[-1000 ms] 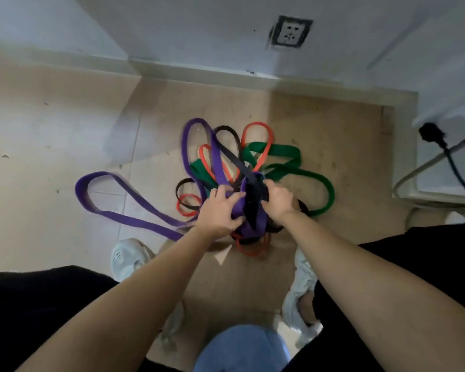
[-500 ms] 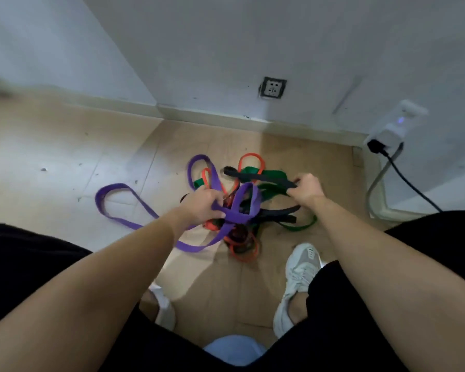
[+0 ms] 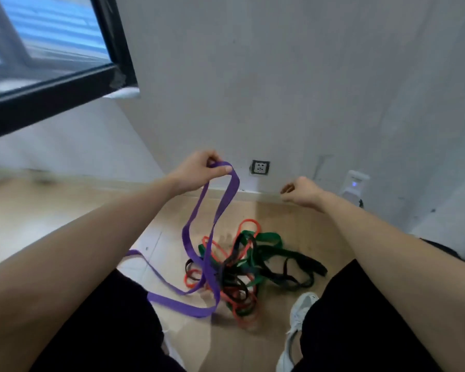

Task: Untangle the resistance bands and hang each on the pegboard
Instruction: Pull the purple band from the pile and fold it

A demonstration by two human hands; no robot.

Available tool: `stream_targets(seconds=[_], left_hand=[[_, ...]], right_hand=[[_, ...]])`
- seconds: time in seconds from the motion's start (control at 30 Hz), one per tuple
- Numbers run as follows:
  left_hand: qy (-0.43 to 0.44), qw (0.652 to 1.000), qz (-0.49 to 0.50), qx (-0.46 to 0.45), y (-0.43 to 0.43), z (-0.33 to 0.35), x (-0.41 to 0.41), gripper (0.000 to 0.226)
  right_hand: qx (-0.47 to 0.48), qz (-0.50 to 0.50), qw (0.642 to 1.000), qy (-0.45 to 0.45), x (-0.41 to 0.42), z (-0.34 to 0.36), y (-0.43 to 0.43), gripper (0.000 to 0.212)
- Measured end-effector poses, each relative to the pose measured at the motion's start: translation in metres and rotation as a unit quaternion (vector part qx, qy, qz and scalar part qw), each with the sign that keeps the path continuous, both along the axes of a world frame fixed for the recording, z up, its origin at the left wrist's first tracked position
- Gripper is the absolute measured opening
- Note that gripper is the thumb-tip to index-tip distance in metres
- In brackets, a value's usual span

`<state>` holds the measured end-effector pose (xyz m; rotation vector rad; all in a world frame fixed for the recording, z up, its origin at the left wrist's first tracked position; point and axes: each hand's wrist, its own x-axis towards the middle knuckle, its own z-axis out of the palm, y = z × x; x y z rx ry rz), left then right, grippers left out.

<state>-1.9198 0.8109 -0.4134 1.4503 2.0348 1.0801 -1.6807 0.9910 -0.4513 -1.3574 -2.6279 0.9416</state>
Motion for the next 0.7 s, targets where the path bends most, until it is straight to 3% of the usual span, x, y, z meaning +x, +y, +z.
stream_targets(seconds=[0.2, 0.3, 0.4, 0.53, 0.63, 0.7], left_hand=[[-0.1, 0.994, -0.015, 0.044, 0.008, 0.063, -0.003, 0.021], [-0.14, 0.987, -0.023, 0.072, 0.013, 0.079, -0.01, 0.025], [-0.125, 0.988, -0.009, 0.088, 0.022, 0.074, -0.017, 0.031], [-0.054, 0.998, 0.011, 0.034, 0.032, 0.018, -0.042, 0.034], [0.055, 0.992, -0.045, -0.101, 0.032, -0.026, -0.06, 0.033], [0.041, 0.977, -0.102, -0.183, 0.03, -0.049, -0.066, 0.027]], right_hand=[[-0.119, 0.122, 0.968, 0.183, -0.059, 0.076, -0.043, 0.045], [-0.186, 0.154, 0.938, 0.248, -0.079, 0.095, -0.047, 0.036], [-0.21, 0.145, 0.922, 0.291, -0.096, 0.09, -0.038, 0.032], [-0.147, 0.124, 0.951, 0.243, -0.117, 0.048, -0.019, 0.025], [-0.127, 0.169, 0.965, 0.156, -0.12, 0.015, -0.002, 0.023], [-0.166, 0.202, 0.96, 0.097, -0.117, 0.001, 0.009, 0.026]])
